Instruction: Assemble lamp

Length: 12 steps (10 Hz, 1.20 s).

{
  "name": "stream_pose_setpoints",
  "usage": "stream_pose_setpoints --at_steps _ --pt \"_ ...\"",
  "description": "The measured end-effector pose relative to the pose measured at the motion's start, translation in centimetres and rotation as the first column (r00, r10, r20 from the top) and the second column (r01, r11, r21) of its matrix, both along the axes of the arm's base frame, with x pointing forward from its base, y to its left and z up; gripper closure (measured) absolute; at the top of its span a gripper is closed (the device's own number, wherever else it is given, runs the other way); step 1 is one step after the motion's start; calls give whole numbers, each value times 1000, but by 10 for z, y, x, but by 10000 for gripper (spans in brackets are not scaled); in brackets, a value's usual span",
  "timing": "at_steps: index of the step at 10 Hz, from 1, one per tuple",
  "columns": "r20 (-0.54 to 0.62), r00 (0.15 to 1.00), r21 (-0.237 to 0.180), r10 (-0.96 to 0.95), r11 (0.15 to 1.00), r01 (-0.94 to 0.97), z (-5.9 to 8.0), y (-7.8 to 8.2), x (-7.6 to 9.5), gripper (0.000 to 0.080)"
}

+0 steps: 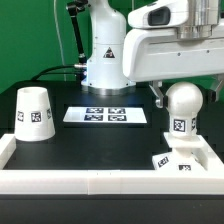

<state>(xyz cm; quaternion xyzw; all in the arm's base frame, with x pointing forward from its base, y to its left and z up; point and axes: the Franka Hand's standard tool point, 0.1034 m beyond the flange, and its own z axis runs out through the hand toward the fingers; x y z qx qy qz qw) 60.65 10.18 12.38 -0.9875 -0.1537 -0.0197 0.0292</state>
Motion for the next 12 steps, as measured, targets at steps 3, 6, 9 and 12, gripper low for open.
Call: stream_pose_setpoints --at_steps 3,6,9,12 --pt "16 958 -12 286 958 -286 -1 -4 0 101" --pt "24 839 -54 544 839 -542 -1 -6 2 101" --pt "16 736 -78 677 734 -674 -1 -8 3 137" --pt "16 737 -78 675 736 -672 -1 -9 3 222"
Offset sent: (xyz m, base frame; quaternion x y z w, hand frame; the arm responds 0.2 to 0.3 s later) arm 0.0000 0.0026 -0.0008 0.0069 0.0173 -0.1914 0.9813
